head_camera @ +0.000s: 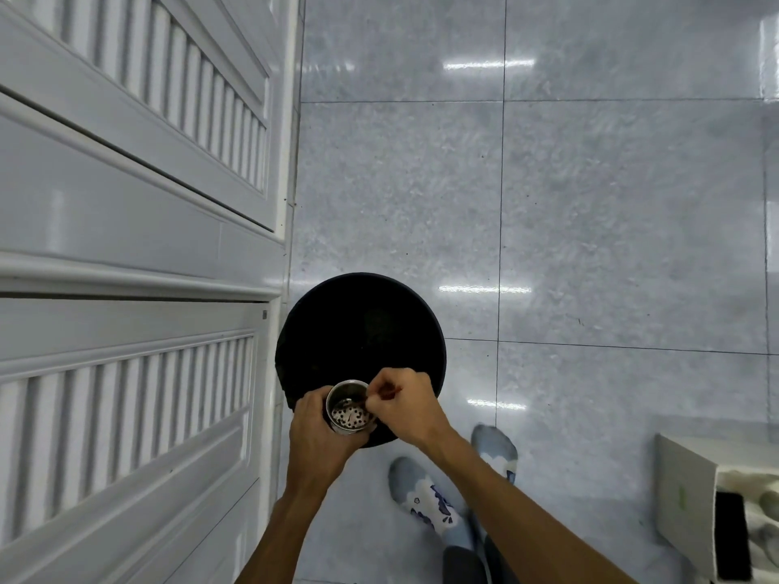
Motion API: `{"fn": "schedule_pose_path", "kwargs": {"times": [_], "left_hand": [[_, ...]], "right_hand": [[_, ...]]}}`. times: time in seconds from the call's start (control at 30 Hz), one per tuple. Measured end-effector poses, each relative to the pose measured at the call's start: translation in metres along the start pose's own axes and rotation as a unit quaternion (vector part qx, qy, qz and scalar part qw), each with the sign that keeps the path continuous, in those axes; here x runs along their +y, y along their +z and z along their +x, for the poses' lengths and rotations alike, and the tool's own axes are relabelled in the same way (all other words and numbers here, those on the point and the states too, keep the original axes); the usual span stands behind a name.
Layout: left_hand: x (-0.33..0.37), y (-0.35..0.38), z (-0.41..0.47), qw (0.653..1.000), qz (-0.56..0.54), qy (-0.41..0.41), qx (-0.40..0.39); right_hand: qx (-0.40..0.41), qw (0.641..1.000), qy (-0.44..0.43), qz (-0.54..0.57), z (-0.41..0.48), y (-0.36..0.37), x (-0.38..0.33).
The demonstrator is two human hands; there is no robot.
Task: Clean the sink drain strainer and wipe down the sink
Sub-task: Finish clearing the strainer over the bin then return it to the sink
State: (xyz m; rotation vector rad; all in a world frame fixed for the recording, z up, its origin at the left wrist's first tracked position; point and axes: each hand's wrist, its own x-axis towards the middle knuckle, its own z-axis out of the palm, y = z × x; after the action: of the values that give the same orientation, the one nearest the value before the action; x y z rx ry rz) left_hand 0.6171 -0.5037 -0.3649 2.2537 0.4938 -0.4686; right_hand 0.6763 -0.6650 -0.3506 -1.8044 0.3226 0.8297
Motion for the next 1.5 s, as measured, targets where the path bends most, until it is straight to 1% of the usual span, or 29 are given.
{"fn": "schedule_pose_path", "kwargs": {"times": [0.07, 0.1, 0.13, 0.17, 0.2, 0.3, 0.33, 0.43, 0.47, 0.5, 0.53, 0.57, 0.63, 0.67, 0.77, 0.83, 0.87, 0.9, 0.97, 1.0, 1.03, 1.1, 1.13, 1.17, 1.23, 1.33, 1.43, 1.47, 1.5], "left_hand": [[0.000, 0.001, -0.001, 1.000, 0.000, -0.007, 0.001], [0.000, 0.001, -0.001, 1.000, 0.000, -0.009, 0.002], [0.001, 0.001, -0.001, 1.000, 0.000, -0.009, 0.001], [0.001, 0.001, -0.001, 1.000, 0.002, -0.007, -0.002], [0.002, 0.001, 0.000, 1.000, 0.005, -0.005, -0.003], [0.001, 0.002, -0.001, 1.000, 0.020, -0.003, 0.002], [0.001, 0.002, -0.001, 1.000, 0.023, -0.001, 0.002], [-0.001, 0.004, 0.001, 0.999, 0.046, 0.009, -0.007], [-0.001, 0.004, 0.000, 0.998, 0.057, 0.009, -0.004], [-0.001, 0.004, 0.000, 0.998, 0.063, 0.008, -0.001], [-0.002, 0.005, -0.001, 0.998, 0.064, 0.008, 0.000], [-0.002, 0.005, -0.001, 0.998, 0.061, 0.009, 0.001], [-0.004, 0.006, -0.002, 0.998, 0.057, 0.015, -0.001], [-0.005, 0.005, -0.002, 0.998, 0.057, 0.016, -0.003], [-0.007, 0.004, -0.005, 0.998, 0.059, 0.015, 0.002], [-0.007, 0.003, -0.006, 0.999, 0.043, 0.017, 0.001], [-0.008, 0.003, -0.006, 0.999, 0.036, 0.018, -0.002], [-0.007, 0.003, -0.007, 0.999, 0.034, 0.018, -0.005], [-0.007, 0.003, -0.007, 0.999, 0.037, 0.012, -0.007], [-0.006, 0.003, -0.007, 0.999, 0.037, 0.012, -0.005], [-0.006, 0.004, -0.006, 0.999, 0.036, 0.012, -0.002], [-0.006, 0.005, -0.005, 0.999, 0.036, 0.012, -0.002], [-0.007, 0.005, -0.004, 0.999, 0.039, 0.010, -0.002], [-0.008, 0.005, -0.004, 0.999, 0.042, 0.007, -0.002], [-0.008, 0.006, -0.005, 0.999, 0.040, 0.002, 0.003], [-0.007, 0.005, -0.004, 1.000, 0.029, 0.005, 0.002], [-0.006, 0.004, -0.004, 1.000, 0.027, 0.001, 0.007], [-0.006, 0.003, -0.004, 1.000, 0.026, 0.001, 0.009], [-0.006, 0.003, -0.004, 1.000, 0.025, 0.001, 0.008]], "right_hand": [[0.056, 0.998, 0.008, 0.013, 0.001, -0.003, 0.000], [0.049, 0.998, 0.006, 0.028, 0.001, -0.005, 0.001], [0.020, 0.999, 0.002, 0.036, 0.000, -0.005, 0.001], [-0.012, 0.999, 0.000, 0.031, -0.001, -0.002, 0.002], [-0.021, 1.000, -0.001, 0.019, -0.003, 0.001, 0.002], [0.057, 0.998, 0.005, 0.013, -0.004, 0.001, 0.002], [0.057, 0.998, 0.004, 0.026, -0.004, 0.000, 0.003], [-0.015, 1.000, -0.001, 0.019, -0.005, 0.002, 0.004], [-0.009, 1.000, -0.001, 0.005, -0.005, 0.003, 0.004], [0.016, 1.000, 0.001, 0.000, -0.005, 0.003, 0.004], [0.037, 0.999, 0.008, 0.009, -0.005, 0.002, 0.005], [0.035, 0.999, 0.014, 0.032, -0.004, 0.001, 0.005], [-0.019, 0.998, 0.023, 0.046, -0.005, 0.000, 0.005], [-0.030, 0.999, 0.024, 0.028, -0.005, 0.001, 0.006], [0.014, 0.999, 0.021, 0.023, -0.006, -0.001, 0.007], [-0.023, 0.999, 0.017, 0.032, -0.007, -0.003, 0.007], [-0.043, 0.999, 0.016, 0.019, -0.008, -0.002, 0.008], [-0.042, 0.999, 0.016, 0.006, -0.009, -0.002, 0.008], [0.014, 1.000, 0.015, 0.002, -0.011, -0.003, 0.009], [0.026, 1.000, 0.012, 0.012, -0.011, -0.004, 0.009], [0.013, 1.000, 0.008, 0.021, -0.010, -0.004, 0.008], [-0.040, 0.999, 0.007, 0.006, -0.011, -0.002, 0.007], [-0.037, 0.999, 0.010, -0.008, -0.011, -0.001, 0.008], [-0.012, 1.000, 0.011, -0.013, -0.011, 0.000, 0.008], [0.019, 1.000, 0.005, 0.012, -0.010, 0.002, 0.007], [-0.012, 0.999, 0.006, 0.039, -0.009, 0.007, 0.004], [0.053, 0.998, 0.012, 0.025, -0.008, 0.008, 0.004], [0.054, 0.998, 0.008, 0.033, -0.007, 0.007, 0.003], [0.032, 0.999, 0.002, 0.041, -0.007, 0.007, 0.003]]}}
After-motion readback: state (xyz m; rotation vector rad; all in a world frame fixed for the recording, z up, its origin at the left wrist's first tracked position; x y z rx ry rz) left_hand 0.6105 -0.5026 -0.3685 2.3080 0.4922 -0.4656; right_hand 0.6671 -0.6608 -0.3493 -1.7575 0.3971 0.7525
